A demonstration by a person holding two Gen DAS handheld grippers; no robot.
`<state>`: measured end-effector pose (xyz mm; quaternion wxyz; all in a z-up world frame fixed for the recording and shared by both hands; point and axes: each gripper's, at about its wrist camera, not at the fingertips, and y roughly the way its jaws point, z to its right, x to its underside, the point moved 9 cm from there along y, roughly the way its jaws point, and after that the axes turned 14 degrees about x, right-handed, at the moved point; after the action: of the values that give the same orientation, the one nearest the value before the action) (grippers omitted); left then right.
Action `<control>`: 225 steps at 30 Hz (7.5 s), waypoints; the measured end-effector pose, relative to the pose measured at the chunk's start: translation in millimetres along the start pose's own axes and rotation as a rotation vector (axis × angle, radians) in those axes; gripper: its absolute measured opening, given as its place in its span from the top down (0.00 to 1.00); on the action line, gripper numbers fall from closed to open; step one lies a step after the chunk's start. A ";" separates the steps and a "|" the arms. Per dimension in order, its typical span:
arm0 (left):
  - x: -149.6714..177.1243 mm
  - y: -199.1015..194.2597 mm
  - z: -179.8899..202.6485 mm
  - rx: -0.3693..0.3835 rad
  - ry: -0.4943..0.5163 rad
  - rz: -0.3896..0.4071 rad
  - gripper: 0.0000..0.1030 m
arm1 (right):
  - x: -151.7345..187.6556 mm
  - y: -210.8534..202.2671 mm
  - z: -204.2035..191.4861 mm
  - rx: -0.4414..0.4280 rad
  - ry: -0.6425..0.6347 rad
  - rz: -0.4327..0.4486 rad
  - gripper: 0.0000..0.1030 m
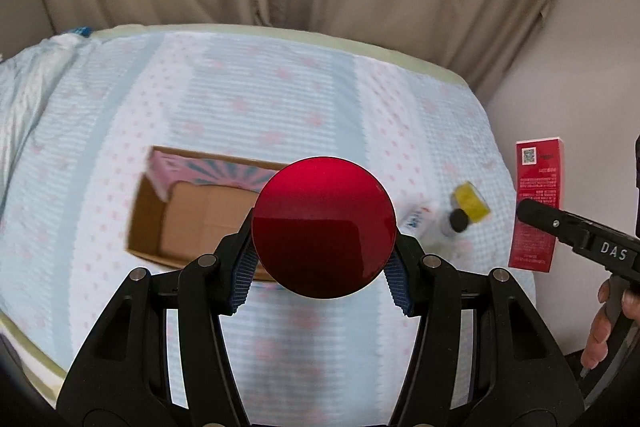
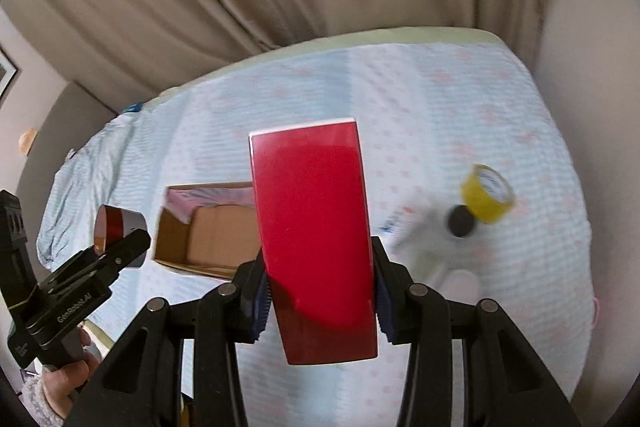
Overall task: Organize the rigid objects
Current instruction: 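Carry the red jar and red box into the cardboard box with both tools, then release both items in the box and lift both tools away, then grasp the green-and-white jar with the left tool while the right tool grasps the yellow tape, then carry the green jar and yellow tape over the cardboard box with both tools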
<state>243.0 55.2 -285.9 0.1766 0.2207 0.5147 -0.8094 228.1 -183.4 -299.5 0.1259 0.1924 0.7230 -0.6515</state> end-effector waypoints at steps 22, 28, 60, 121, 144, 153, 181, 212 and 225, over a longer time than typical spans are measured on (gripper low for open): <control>-11.5 80.3 -212.8 -0.005 0.072 -0.283 0.50 | 20.6 111.2 -225.1 -0.042 0.168 -0.218 0.62; 0.3 142.1 -229.2 -0.008 0.065 -0.389 0.50 | 27.6 172.1 -228.4 0.016 0.103 -0.275 0.62; 5.9 190.4 -221.6 -0.033 0.106 -0.484 0.00 | 92.4 255.3 -208.9 0.052 -0.195 -0.287 0.00; 111.1 75.7 199.4 0.003 0.215 -0.264 0.00 | 38.9 -32.7 213.2 0.007 0.320 -0.016 0.00; 192.1 314.2 163.6 -0.046 0.396 -0.552 0.02 | 28.8 172.8 251.4 -0.038 0.446 -0.153 0.00; 193.4 350.3 157.8 -0.031 0.406 -0.554 0.15 | 30.3 229.5 246.1 -0.061 0.485 -0.176 0.00; 158.4 376.5 197.8 0.149 0.402 -0.512 0.61 | 1.8 282.5 232.9 0.011 0.396 -0.148 0.07; 63.2 130.4 172.9 0.132 0.146 -0.140 0.61 | -0.4 46.8 177.1 -0.044 0.286 0.008 0.09; 13.4 -2.8 55.7 0.041 0.099 -0.013 0.61 | -25.4 -36.2 35.8 -0.224 0.160 0.091 0.09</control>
<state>220.6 4.8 -270.3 0.1411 0.2604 0.5077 -0.8091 232.4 -224.6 -260.4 0.1181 0.2611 0.7895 -0.5428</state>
